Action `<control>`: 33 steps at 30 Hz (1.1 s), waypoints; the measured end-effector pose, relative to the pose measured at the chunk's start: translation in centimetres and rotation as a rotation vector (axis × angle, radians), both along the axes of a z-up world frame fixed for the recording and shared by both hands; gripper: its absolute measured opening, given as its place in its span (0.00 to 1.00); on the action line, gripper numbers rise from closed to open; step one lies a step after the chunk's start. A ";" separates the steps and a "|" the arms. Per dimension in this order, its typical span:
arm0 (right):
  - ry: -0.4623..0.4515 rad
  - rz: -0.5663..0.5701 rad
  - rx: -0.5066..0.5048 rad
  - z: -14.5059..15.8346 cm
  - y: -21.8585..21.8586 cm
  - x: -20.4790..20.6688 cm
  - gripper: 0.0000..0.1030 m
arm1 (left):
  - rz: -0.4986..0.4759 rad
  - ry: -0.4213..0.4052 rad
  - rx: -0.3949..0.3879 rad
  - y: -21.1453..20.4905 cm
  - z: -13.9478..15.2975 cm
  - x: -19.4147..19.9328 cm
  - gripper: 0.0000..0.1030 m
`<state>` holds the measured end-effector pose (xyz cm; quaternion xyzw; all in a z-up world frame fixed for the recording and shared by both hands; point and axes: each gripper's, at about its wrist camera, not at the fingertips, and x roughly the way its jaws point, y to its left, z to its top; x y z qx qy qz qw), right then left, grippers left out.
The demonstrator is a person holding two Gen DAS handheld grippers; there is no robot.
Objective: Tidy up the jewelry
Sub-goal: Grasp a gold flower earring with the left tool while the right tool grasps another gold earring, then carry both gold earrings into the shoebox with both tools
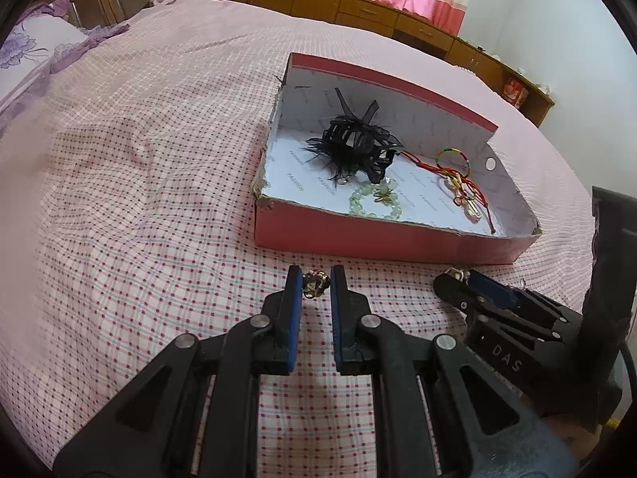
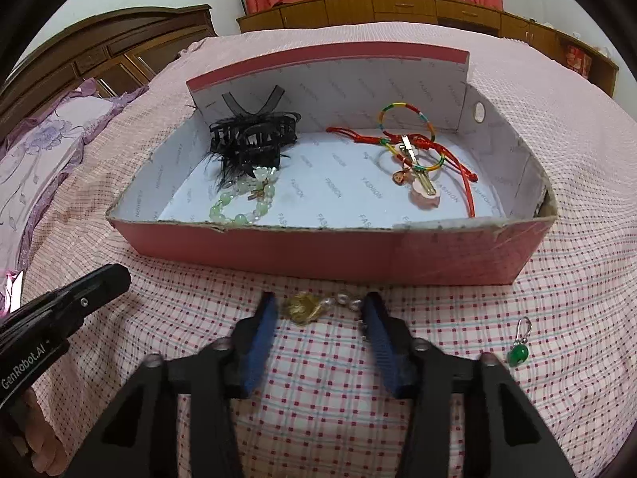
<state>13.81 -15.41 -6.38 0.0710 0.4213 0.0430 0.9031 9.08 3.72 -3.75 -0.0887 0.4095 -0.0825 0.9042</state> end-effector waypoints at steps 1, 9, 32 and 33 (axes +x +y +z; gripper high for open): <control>0.001 0.006 0.003 0.0 0.0 -0.1 0.27 | -0.002 -0.002 0.000 0.0 0.1 -0.1 0.05; -0.033 0.034 0.019 0.5 0.2 -1.4 0.19 | -0.013 -0.010 -0.001 -0.6 0.9 -1.0 0.05; -0.233 0.053 0.097 6.5 -0.7 -8.5 0.19 | -0.070 -0.097 -0.023 -3.1 5.3 -5.2 0.05; -0.243 0.053 0.098 6.8 -0.8 -8.7 0.19 | -0.072 -0.104 -0.023 -3.2 5.6 -5.4 0.05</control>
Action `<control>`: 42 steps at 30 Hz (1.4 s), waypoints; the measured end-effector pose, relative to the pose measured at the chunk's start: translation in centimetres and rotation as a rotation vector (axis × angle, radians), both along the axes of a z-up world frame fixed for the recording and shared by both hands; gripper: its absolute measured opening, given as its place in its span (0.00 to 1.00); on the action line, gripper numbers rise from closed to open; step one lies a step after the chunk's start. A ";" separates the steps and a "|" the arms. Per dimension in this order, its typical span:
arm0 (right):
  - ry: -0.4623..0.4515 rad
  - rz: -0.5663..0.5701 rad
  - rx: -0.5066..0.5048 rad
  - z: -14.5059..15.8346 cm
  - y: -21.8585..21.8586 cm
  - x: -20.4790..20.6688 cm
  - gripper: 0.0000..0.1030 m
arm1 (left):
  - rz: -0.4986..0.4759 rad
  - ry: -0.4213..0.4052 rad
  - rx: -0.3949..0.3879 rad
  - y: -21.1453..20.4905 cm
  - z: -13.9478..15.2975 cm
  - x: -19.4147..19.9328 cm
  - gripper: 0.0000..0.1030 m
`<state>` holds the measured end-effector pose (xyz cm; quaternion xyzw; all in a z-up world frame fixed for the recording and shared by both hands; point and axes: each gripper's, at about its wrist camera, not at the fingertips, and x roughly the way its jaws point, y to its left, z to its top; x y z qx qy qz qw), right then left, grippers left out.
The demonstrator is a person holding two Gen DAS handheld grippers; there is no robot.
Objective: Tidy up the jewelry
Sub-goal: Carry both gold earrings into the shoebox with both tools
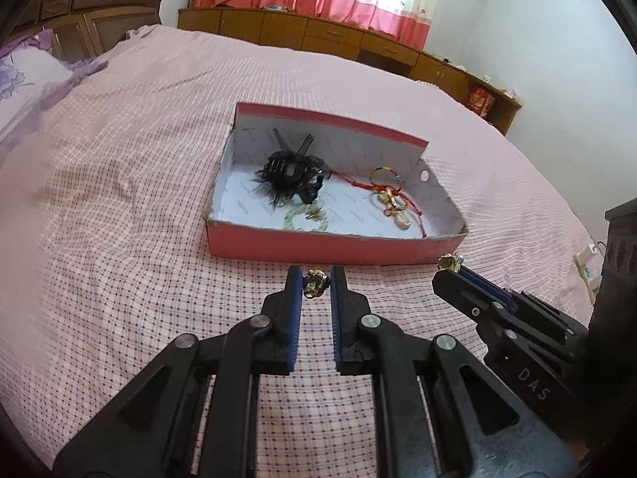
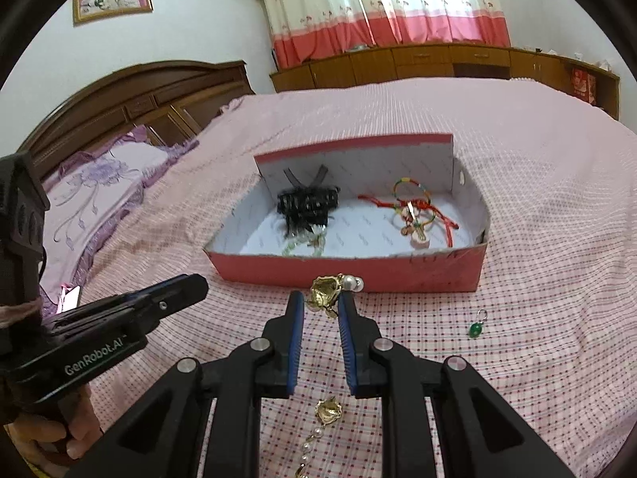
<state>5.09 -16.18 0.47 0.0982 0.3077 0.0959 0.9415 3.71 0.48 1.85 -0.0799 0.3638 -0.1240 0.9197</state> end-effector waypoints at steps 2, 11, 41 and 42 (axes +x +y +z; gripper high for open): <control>-0.018 0.000 0.000 0.5 0.0 -0.4 0.19 | -0.001 -0.014 0.003 -0.2 0.5 -0.2 0.05; -0.118 0.000 -0.026 3.0 0.3 -2.3 0.19 | -0.003 -0.092 0.005 -0.6 2.4 -1.3 0.05; -0.241 -0.032 -0.098 4.5 -1.0 4.1 0.19 | 0.023 -0.279 0.043 -2.0 3.5 5.1 0.05; -0.242 -0.034 -0.102 4.4 -1.1 4.6 0.19 | 0.027 -0.281 0.046 -2.0 3.3 5.5 0.05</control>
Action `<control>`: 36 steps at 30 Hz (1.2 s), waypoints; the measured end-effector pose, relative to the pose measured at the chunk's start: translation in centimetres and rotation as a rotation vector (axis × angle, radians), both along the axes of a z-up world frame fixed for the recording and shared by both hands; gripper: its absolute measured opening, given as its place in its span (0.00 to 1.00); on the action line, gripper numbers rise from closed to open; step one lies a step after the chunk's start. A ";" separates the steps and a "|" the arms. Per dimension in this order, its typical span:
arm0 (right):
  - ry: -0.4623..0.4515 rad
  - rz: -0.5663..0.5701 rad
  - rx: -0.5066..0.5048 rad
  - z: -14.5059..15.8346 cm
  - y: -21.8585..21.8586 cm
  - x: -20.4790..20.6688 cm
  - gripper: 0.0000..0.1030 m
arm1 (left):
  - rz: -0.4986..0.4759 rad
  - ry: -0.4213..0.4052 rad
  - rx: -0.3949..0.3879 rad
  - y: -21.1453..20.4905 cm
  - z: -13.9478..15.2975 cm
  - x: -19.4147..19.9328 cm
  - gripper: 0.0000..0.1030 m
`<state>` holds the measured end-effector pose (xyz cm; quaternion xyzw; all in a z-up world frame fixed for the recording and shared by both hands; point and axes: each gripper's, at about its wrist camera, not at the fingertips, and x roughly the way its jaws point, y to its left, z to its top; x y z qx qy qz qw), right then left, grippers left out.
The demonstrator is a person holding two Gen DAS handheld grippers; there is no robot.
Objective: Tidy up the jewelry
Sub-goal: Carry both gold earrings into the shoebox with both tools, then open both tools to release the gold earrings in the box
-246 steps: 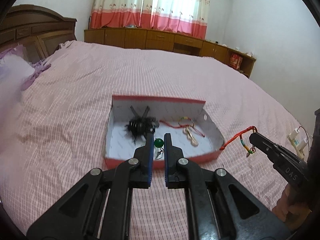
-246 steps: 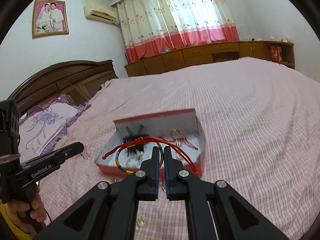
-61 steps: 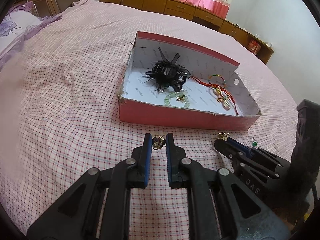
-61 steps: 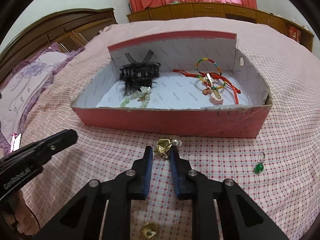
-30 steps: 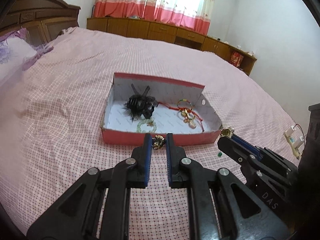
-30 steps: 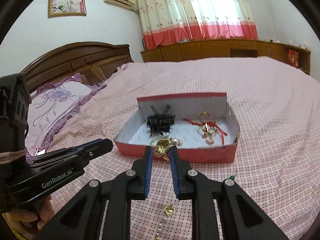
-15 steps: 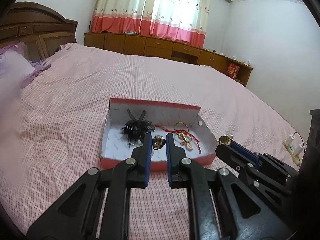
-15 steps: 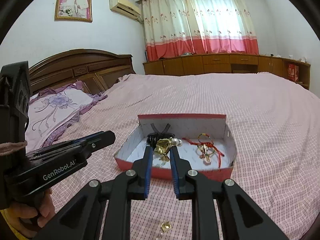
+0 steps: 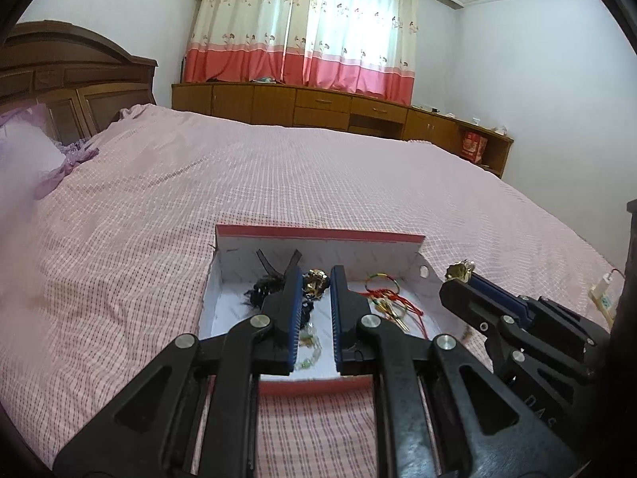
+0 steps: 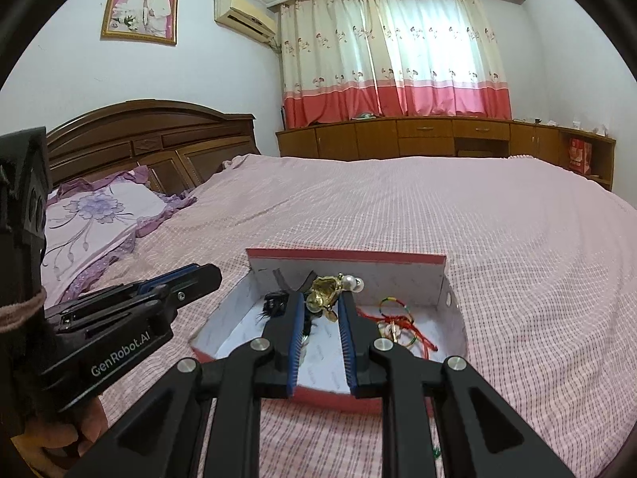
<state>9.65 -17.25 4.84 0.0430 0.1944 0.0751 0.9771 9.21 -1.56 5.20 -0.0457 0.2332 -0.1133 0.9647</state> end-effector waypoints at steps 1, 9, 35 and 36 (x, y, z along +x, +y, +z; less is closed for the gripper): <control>-0.001 -0.003 -0.003 -0.1 -0.1 0.3 0.19 | 0.005 -0.001 0.000 0.0 -0.2 0.4 0.05; 0.010 -0.027 -0.004 -1.3 -0.8 3.1 0.19 | 0.028 -0.011 0.006 0.0 -1.2 2.8 0.05; 0.169 -0.092 0.009 -7.3 -2.0 9.8 0.20 | 0.100 0.121 0.049 -0.2 -6.4 8.7 0.10; 0.172 -0.093 0.011 -7.3 -2.0 9.8 0.20 | 0.102 0.128 0.051 -0.2 -6.5 8.8 0.12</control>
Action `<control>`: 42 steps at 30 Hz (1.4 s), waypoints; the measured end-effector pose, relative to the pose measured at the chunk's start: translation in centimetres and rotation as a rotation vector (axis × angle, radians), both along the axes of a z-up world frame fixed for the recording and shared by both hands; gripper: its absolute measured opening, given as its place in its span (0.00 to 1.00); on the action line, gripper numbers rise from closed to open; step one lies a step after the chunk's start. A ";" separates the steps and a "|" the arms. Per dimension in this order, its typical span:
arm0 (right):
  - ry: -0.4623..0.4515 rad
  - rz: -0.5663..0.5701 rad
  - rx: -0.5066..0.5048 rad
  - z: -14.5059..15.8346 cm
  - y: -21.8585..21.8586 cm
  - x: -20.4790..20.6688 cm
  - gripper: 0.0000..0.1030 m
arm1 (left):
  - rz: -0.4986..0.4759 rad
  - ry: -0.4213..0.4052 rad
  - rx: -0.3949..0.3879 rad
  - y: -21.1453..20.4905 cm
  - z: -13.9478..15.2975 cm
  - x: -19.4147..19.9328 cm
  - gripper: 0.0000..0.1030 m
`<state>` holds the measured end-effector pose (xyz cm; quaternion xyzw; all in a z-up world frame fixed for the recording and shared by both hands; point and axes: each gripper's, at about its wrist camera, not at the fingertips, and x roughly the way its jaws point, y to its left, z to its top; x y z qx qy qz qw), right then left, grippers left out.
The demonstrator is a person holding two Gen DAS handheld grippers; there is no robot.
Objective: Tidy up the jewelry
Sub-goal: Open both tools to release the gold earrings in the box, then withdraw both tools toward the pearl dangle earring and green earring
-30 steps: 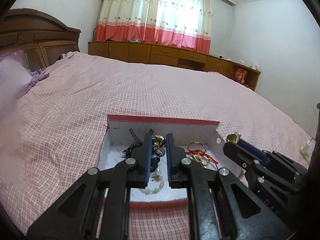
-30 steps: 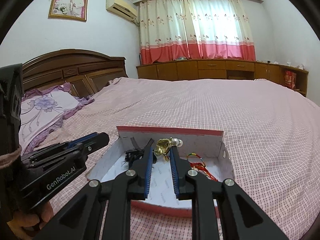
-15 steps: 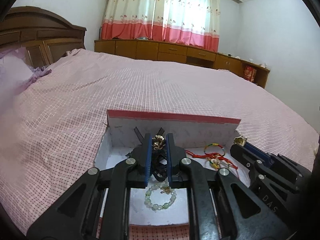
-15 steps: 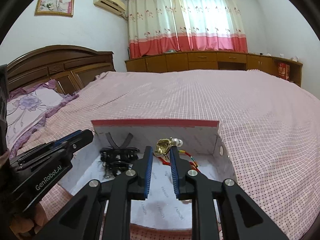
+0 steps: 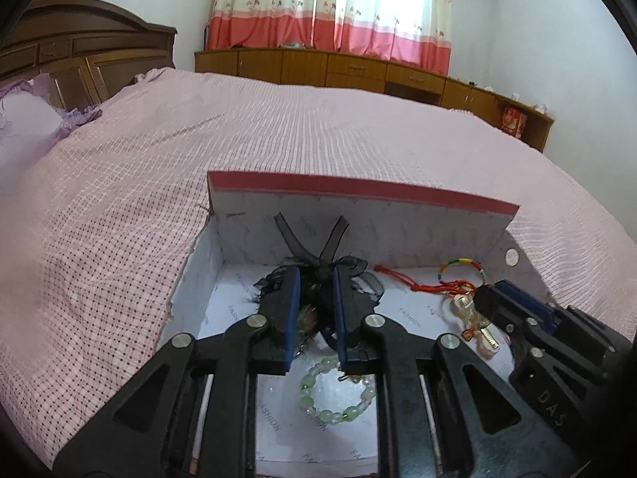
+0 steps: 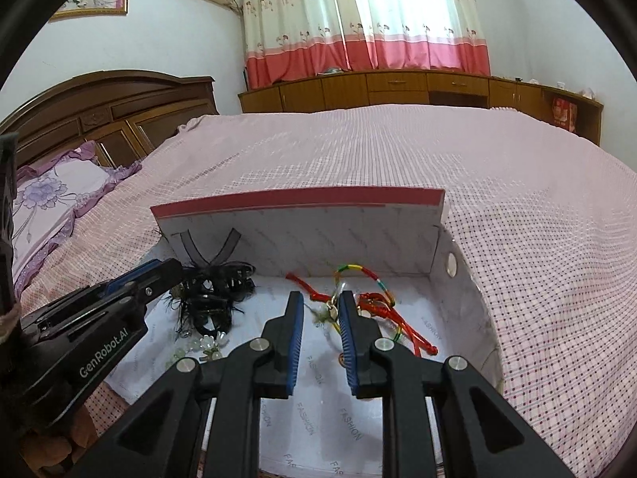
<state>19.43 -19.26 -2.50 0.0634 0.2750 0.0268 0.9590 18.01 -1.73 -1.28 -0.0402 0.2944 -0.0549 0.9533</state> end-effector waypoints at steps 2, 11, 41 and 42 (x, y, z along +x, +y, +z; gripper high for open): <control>0.006 -0.002 0.005 0.0 -0.1 0.1 0.26 | 0.001 0.010 -0.001 0.0 -0.1 0.1 0.23; -0.002 0.006 0.064 1.2 -0.8 -1.1 0.35 | 0.001 0.028 0.010 0.0 0.6 -1.1 0.30; -0.056 -0.032 0.068 5.4 -4.4 -14.7 0.35 | -0.068 0.085 -0.040 -0.3 3.7 -10.8 0.31; -0.054 -0.035 0.066 5.3 -4.6 -15.2 0.35 | -0.076 0.090 -0.039 -0.5 3.7 -11.0 0.31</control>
